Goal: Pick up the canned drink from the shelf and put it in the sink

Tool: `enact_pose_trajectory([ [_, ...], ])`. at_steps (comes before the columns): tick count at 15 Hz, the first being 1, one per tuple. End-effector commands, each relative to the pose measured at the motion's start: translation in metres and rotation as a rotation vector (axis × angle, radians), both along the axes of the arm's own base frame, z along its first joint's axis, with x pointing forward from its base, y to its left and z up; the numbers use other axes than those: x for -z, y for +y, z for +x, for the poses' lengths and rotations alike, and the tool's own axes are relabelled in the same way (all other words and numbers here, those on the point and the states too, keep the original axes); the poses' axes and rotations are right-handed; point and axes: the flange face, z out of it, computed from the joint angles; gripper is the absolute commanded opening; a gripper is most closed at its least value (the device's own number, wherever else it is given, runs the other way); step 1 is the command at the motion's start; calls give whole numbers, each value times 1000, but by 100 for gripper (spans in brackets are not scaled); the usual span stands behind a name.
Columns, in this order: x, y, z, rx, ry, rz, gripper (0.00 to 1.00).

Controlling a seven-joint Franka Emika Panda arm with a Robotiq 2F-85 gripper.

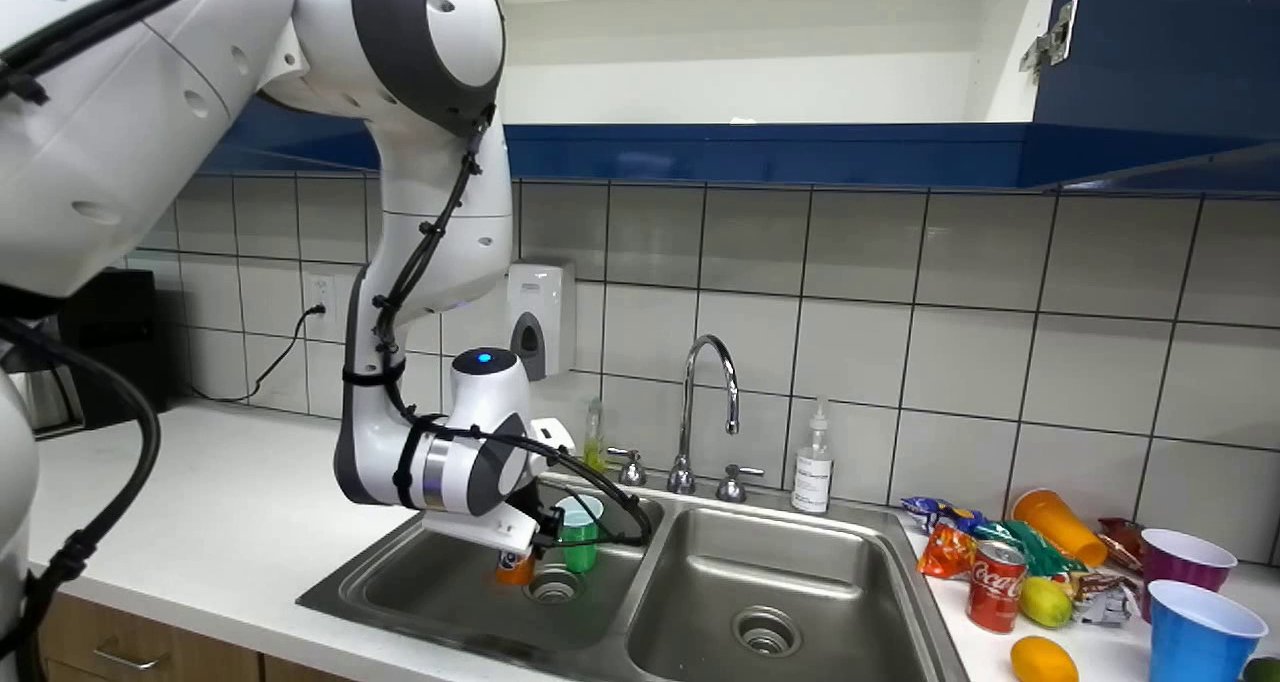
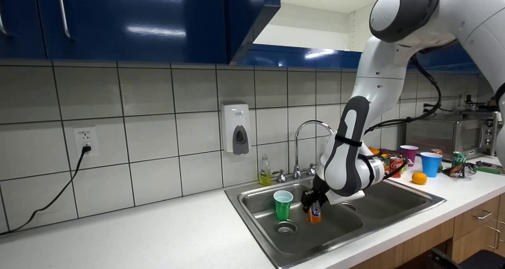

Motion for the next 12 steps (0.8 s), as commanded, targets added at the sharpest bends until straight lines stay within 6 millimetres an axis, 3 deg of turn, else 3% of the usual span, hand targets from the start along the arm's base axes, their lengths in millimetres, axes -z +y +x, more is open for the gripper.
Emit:
enact_pose_trajectory([
  [1,14,4,12,-8,5,-28,38],
  [7,39,13,24,-3,17,-46,38],
  [12,48,17,44,-17,-5,-57,38],
])
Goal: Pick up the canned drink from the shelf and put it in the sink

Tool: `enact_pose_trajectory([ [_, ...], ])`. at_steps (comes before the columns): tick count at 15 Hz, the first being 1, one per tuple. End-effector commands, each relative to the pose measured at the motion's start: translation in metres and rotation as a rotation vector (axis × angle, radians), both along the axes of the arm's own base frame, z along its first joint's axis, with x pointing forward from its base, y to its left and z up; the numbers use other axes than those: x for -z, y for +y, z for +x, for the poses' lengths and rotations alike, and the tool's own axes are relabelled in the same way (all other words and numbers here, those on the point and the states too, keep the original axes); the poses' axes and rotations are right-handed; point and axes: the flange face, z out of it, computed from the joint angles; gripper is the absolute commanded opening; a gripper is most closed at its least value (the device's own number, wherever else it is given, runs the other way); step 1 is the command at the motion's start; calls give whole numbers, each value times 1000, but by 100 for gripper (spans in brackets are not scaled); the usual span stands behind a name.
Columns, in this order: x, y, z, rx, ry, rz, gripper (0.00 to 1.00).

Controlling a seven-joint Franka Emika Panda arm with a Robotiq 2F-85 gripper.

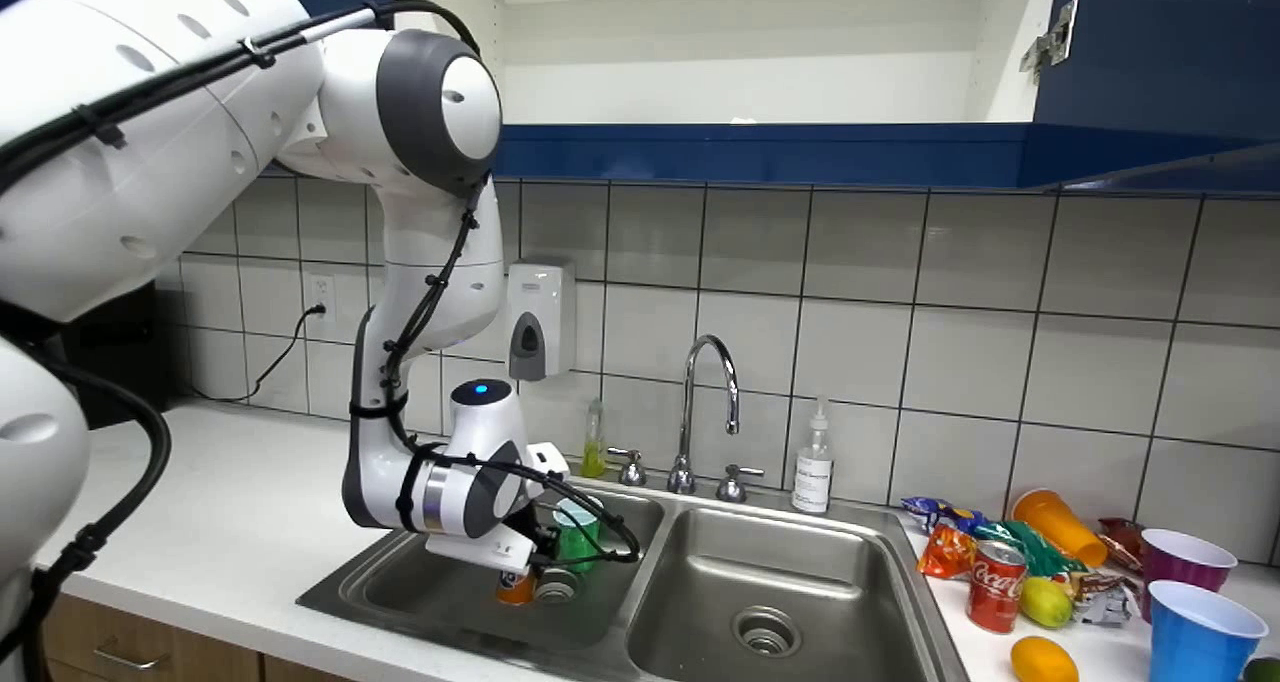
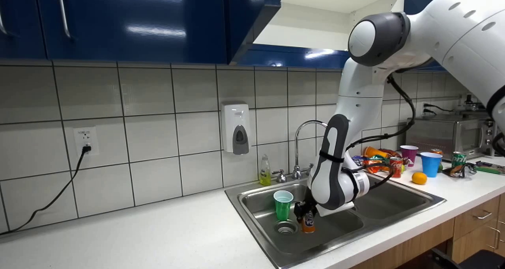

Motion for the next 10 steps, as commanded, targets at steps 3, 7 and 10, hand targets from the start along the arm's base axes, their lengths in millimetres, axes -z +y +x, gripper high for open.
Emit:
enact_pose_trajectory([
  [3,7,1,28,-31,-40,-23,38],
  [7,23,5,35,-39,-37,-20,38],
  [10,34,7,37,-42,-33,-19,38],
])
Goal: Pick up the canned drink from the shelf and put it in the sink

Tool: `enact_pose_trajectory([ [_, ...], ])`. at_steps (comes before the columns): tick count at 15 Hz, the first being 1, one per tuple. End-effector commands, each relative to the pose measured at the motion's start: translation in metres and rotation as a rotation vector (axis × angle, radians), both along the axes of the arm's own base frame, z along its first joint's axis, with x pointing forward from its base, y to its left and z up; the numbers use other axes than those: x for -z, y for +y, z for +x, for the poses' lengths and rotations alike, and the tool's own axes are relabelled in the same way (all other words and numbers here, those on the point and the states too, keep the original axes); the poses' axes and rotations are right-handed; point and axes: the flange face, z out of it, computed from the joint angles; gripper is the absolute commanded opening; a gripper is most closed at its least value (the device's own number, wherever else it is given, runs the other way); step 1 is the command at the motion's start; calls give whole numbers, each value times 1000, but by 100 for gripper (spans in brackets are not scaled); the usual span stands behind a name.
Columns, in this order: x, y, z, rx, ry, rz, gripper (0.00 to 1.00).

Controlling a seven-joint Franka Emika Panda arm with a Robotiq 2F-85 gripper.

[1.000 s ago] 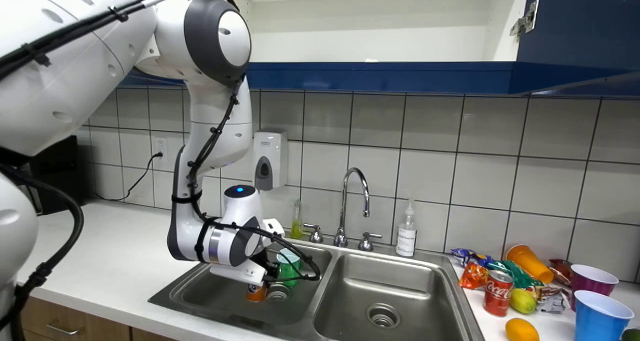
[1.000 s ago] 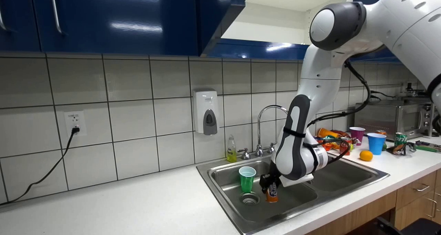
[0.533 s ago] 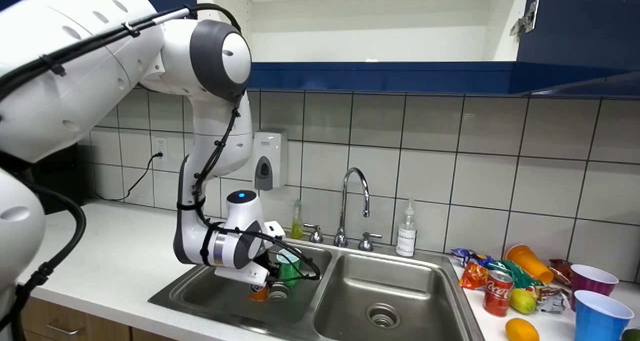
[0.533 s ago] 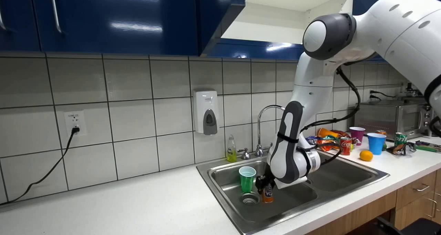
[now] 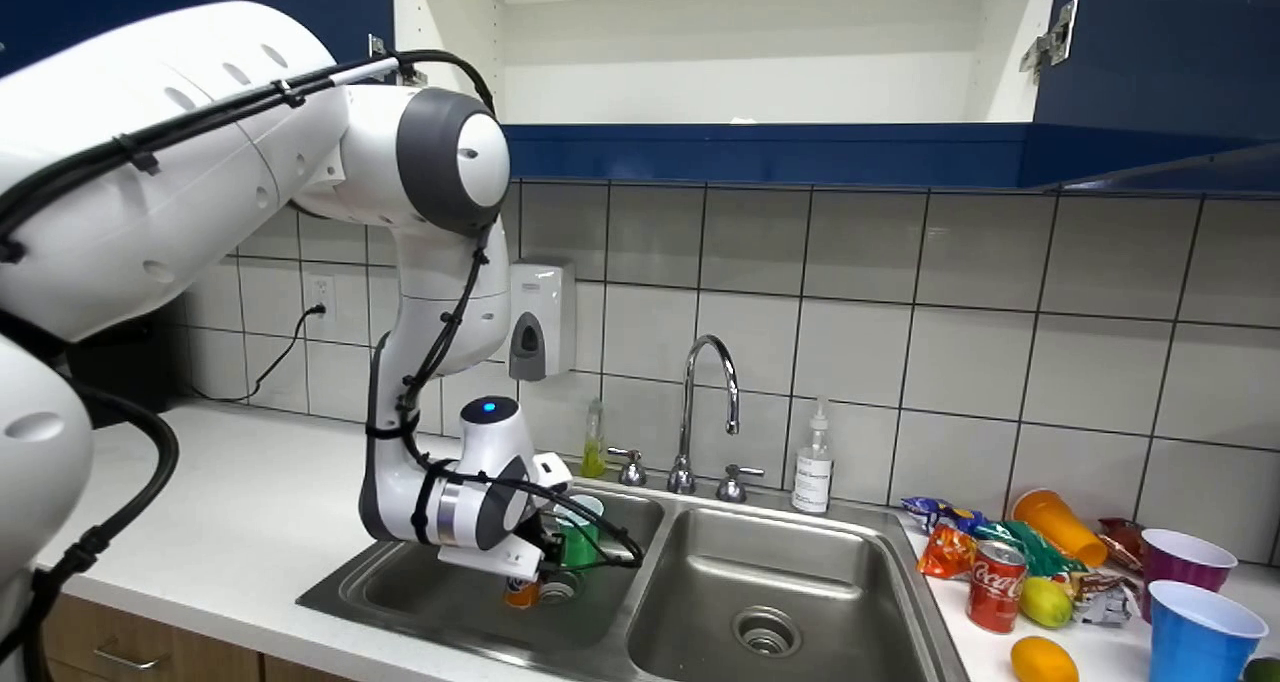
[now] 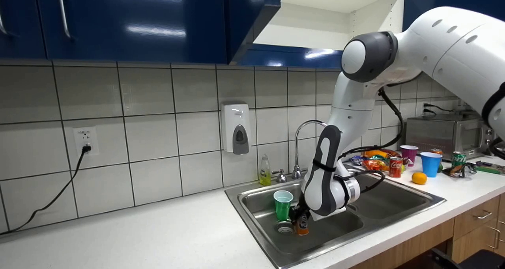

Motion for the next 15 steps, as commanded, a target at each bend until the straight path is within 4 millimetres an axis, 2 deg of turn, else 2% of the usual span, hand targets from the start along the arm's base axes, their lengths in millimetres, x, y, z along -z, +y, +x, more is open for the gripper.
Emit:
enact_pose_trajectory([
  [1,8,3,11,-19,-12,-15,38],
  [15,30,3,21,-34,-15,-28,38],
])
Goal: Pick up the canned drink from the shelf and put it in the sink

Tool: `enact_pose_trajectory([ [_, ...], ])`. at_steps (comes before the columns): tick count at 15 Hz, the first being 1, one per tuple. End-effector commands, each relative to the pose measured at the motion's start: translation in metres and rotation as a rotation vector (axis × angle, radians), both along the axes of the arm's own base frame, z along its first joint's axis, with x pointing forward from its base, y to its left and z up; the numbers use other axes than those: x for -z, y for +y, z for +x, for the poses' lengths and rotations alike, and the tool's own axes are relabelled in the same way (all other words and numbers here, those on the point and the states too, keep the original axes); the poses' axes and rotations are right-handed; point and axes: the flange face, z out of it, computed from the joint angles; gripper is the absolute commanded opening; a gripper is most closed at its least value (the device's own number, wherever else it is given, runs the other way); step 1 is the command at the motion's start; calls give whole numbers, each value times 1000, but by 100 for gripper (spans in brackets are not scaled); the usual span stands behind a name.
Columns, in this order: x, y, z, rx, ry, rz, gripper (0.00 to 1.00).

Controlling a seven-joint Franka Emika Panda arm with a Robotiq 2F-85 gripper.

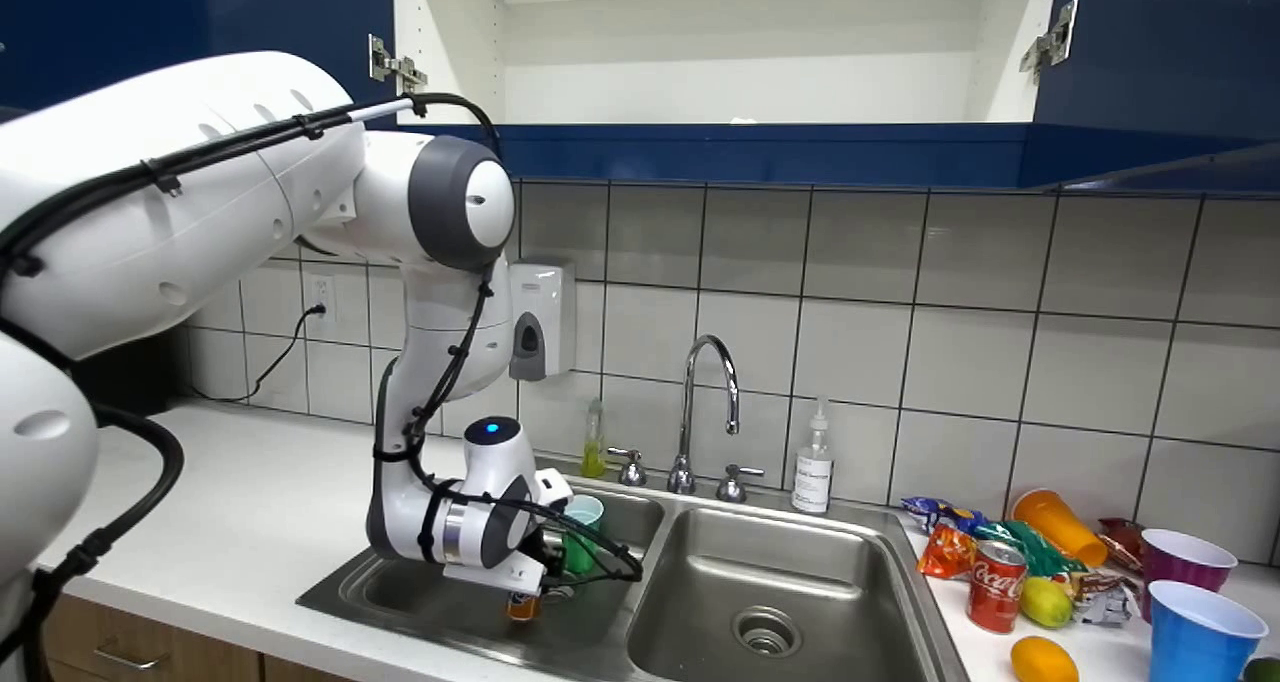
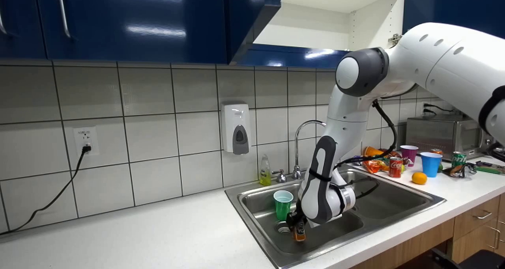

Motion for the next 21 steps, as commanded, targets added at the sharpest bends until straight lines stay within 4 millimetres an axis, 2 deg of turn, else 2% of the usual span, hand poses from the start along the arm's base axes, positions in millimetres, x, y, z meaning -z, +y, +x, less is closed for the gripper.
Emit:
enact_pose_trajectory([
  [1,0,-1,7,-15,-13,-20,38],
  [8,8,-2,7,-19,-7,-23,38],
  [9,9,-2,7,-17,-7,-21,71],
  [10,8,-3,9,-17,-11,-22,89],
  [12,9,-3,9,-16,-9,-21,99],
  [17,7,-1,8,-18,-9,-20,100],
  [21,-4,3,9,-24,-19,-21,100],
])
